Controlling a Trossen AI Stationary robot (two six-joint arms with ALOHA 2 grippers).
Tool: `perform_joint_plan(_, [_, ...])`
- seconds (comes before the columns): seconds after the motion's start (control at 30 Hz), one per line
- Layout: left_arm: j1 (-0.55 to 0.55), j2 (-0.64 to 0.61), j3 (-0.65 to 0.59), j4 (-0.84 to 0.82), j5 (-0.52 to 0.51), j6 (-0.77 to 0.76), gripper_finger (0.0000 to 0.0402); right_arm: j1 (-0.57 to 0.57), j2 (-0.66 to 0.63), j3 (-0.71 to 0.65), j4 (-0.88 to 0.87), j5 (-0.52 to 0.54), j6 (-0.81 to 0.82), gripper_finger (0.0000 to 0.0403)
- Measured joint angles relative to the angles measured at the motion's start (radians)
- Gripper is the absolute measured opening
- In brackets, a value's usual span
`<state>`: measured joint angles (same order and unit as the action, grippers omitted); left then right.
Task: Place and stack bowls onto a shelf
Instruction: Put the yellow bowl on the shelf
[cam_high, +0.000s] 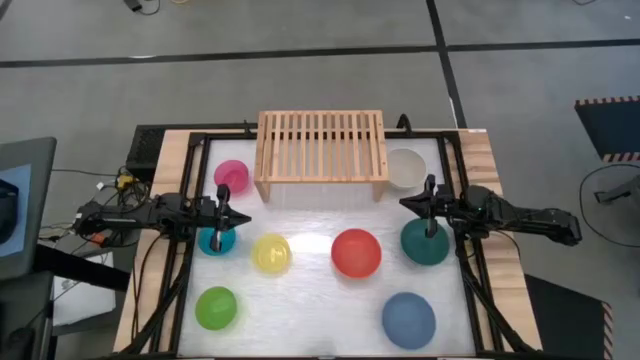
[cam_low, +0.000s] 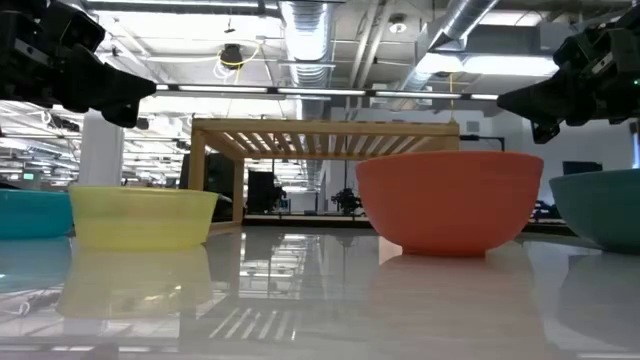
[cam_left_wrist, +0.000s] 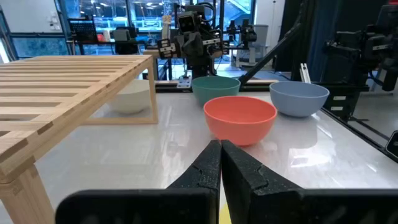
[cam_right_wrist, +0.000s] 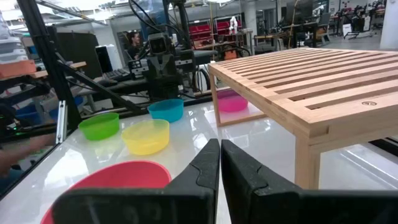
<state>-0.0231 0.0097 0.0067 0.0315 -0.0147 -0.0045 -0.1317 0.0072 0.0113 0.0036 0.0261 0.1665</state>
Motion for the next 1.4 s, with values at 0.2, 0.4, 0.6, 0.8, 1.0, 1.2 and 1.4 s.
perform_joint_plan(0.2, [0.000, 0.000, 0.000, 0.000, 0.000, 0.000, 0.0000, 0.000, 0.000, 0.000, 0.000, 0.000, 0.000, 0.0044])
perform_joint_plan(0.4, [0.000, 0.000, 0.000, 0.000, 0.000, 0.000, 0.0000, 0.000, 0.000, 0.000, 0.000, 0.000, 0.000, 0.0044])
perform_joint_plan(0.6, [0.000, 0.000, 0.000, 0.000, 0.000, 0.000, 0.0000, 0.000, 0.000, 0.000, 0.000, 0.000, 0.000, 0.0044])
perform_joint_plan(0.8, [0.000, 0.000, 0.000, 0.004, -0.026, 0.211, 0.0000, 0.000, 0.000, 0.000, 0.000, 0.000, 0.000, 0.0044])
perform_joint_plan(1.0, [0.000, 0.000, 0.000, 0.004, -0.026, 0.211, 0.0000, 0.000, 0.000, 0.000, 0.000, 0.000, 0.000, 0.0044])
perform_joint_plan(1.2, [0.000, -0.001, 0.000, 0.046, -0.026, 0.201, 0.0000, 0.000, 0.000, 0.000, 0.000, 0.000, 0.000, 0.0044])
perform_joint_plan(1.4, [0.000, -0.004, 0.000, 0.081, -0.026, 0.269, 0.0000, 0.000, 0.000, 0.000, 0.000, 0.000, 0.000, 0.0044])
